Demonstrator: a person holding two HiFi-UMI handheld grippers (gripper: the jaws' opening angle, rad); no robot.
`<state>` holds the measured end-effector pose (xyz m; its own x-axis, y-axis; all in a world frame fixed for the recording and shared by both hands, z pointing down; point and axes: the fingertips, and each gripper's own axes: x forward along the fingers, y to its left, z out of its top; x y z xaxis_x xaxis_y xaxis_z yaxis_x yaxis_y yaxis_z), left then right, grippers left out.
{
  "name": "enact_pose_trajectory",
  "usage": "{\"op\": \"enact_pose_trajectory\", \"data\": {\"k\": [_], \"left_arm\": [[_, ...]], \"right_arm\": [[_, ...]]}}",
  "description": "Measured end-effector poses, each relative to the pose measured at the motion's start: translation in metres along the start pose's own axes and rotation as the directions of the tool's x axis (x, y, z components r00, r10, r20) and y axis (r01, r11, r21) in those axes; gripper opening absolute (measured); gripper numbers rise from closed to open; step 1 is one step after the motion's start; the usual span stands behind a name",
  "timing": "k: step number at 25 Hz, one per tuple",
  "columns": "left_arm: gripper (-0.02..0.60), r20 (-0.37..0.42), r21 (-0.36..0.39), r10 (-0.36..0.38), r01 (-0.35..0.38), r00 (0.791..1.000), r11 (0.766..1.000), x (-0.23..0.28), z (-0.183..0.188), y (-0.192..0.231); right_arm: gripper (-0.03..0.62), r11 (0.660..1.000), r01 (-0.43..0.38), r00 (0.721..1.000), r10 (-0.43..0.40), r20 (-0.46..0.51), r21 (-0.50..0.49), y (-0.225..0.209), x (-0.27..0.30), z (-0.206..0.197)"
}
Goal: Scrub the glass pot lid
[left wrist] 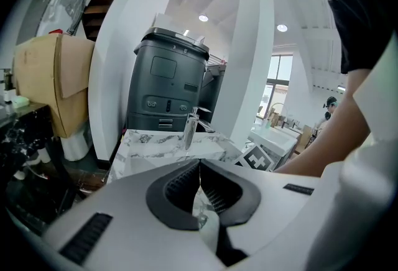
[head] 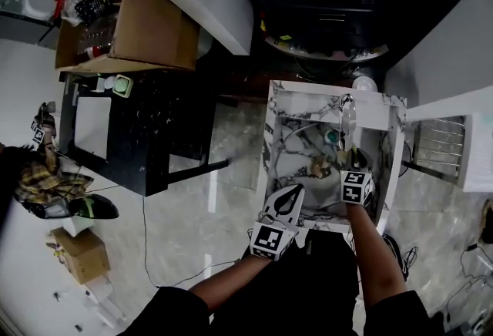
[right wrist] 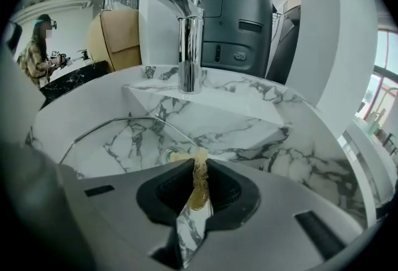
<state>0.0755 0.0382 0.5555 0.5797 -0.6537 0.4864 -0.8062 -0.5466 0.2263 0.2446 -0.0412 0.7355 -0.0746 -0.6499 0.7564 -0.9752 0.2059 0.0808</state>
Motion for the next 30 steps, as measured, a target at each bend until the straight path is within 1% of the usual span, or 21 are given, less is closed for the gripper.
{"op": "enact_pose_trajectory", "data": {"k": [5, 9, 17, 19, 21, 24, 27, 30], "left_arm": [[0.017, -0.004, 0.002, -0.014, 0.014, 1.000, 1.000, -0.001, -0.003, -0.010], [0.017, 0.009, 0.001, -0.016, 0.016, 1.000, 1.000, -0.001, -0.003, -0.012], [0.017, 0.008, -0.013, -0.006, 0.006, 1.000, 1.000, -0.006, -0.007, -0.011], [0.017, -0.002, -0.026, -0.011, 0.011, 1.000, 1.000, -0.008, -0.008, -0.012], [0.017, -0.004, -0.043, -0.013, 0.013, 1.000, 0.999, -0.010, -0.011, -0.012], [0.017, 0.014, -0.032, -0.017, 0.018, 1.000, 0.999, -0.013, -0.011, -0.011], [0.017, 0.013, -0.018, -0.025, 0.025, 1.000, 1.000, -0.015, -0.009, -0.009], [0.017, 0.002, -0.022, -0.020, 0.020, 1.000, 1.000, -0.018, -0.012, -0.005]], "right_arm": [[0.063, 0.999, -0.022, 1.000, 0.022, -0.005, -0.047, -0.001, -0.010, -0.009], [0.063, 0.995, -0.039, 0.999, 0.038, -0.015, -0.090, 0.000, -0.017, -0.015], [0.063, 0.991, -0.071, 0.997, 0.066, -0.049, -0.112, 0.003, -0.028, -0.025], [0.063, 0.991, -0.075, 0.996, 0.069, -0.059, -0.113, 0.002, -0.032, -0.029], [0.063, 0.991, -0.086, 0.994, 0.078, -0.078, -0.103, 0.003, -0.036, -0.033], [0.063, 0.991, -0.102, 0.990, 0.091, -0.112, -0.090, 0.005, -0.041, -0.040], [0.063, 0.986, -0.112, 0.986, 0.095, -0.137, -0.127, 0.010, -0.044, -0.042], [0.063, 0.977, -0.134, 0.980, 0.107, -0.165, -0.165, 0.017, -0.046, -0.044]]}}
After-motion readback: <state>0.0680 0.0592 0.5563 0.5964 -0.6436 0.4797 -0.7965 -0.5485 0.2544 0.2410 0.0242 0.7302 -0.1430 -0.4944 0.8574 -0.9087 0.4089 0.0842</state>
